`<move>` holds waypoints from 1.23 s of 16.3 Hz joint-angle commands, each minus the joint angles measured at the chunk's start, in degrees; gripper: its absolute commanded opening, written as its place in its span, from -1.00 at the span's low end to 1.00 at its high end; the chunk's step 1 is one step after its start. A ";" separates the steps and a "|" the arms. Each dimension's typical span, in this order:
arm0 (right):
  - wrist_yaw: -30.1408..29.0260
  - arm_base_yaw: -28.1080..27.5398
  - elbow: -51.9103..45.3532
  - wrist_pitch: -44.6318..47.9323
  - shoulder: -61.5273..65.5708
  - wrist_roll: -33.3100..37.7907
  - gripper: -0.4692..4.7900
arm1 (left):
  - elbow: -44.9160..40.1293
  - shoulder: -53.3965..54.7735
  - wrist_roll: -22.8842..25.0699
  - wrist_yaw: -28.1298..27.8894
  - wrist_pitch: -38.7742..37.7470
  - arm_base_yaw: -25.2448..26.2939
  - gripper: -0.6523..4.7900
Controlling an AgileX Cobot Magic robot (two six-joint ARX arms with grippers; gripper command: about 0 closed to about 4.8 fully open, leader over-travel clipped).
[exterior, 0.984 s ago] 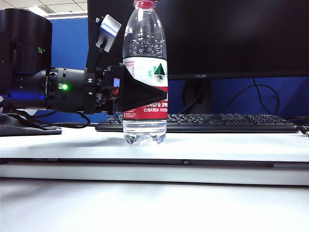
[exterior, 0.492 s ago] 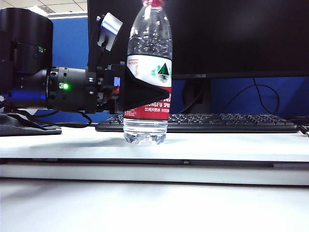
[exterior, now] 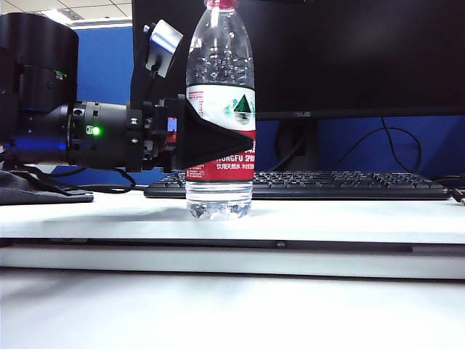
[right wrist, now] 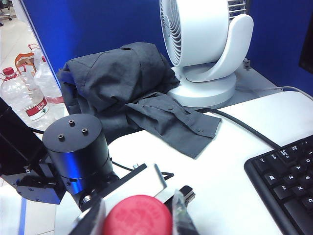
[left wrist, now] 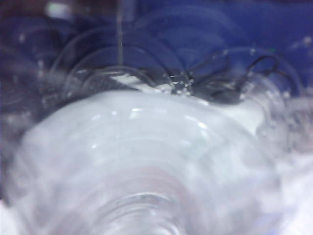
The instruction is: Unscrew the cap from the plastic bottle on the table.
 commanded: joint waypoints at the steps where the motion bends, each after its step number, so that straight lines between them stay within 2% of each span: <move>1: -0.76 0.24 -1.64 -11.52 1.49 1.57 -0.54 | 0.02 0.00 -0.81 -0.35 -0.63 0.00 0.26; 3: -0.61 0.26 -1.64 -10.21 1.49 3.23 -0.52 | 0.02 0.00 -0.79 -0.39 -0.61 0.00 0.26; 4: -0.52 0.24 -1.64 -10.01 1.49 3.28 -0.38 | 0.02 0.00 -0.79 -0.39 -0.61 0.00 0.26; 5: 0.11 0.26 -1.64 -9.77 1.36 3.74 -0.12 | 0.02 0.00 -0.79 -0.39 -0.63 0.00 0.26; 6: 1.16 0.26 -1.64 -9.09 1.16 4.92 0.04 | 0.02 0.00 -0.79 -0.39 -0.63 0.00 0.25; 10: 2.03 0.37 -1.64 -5.62 -1.90 6.93 0.04 | 0.02 0.00 -0.77 -0.42 -0.63 0.00 0.26; 13: 5.86 0.48 -1.64 -4.44 -5.46 7.65 0.04 | 0.02 0.00 -0.79 -0.42 -0.66 0.00 0.26; 15: 10.49 0.66 -1.64 -4.44 -8.22 10.03 0.07 | 0.02 0.00 -0.81 -1.07 -0.70 0.00 0.26; 17: 18.49 2.93 -1.64 -4.39 -9.97 11.98 0.07 | 0.02 0.00 -0.81 -1.53 -0.70 0.00 0.26; 18: 25.92 5.92 -1.64 -4.11 -10.88 12.17 0.08 | 0.02 0.00 -0.81 -1.53 -0.70 0.00 0.26; 19: 36.44 10.69 -1.66 -2.97 -11.32 13.66 0.08 | 0.02 0.00 -0.81 -1.49 -0.68 -0.02 0.26; 20: 43.36 14.14 -1.68 -1.90 -11.26 14.03 0.08 | 0.02 0.00 -0.81 -1.49 -0.68 -0.02 0.26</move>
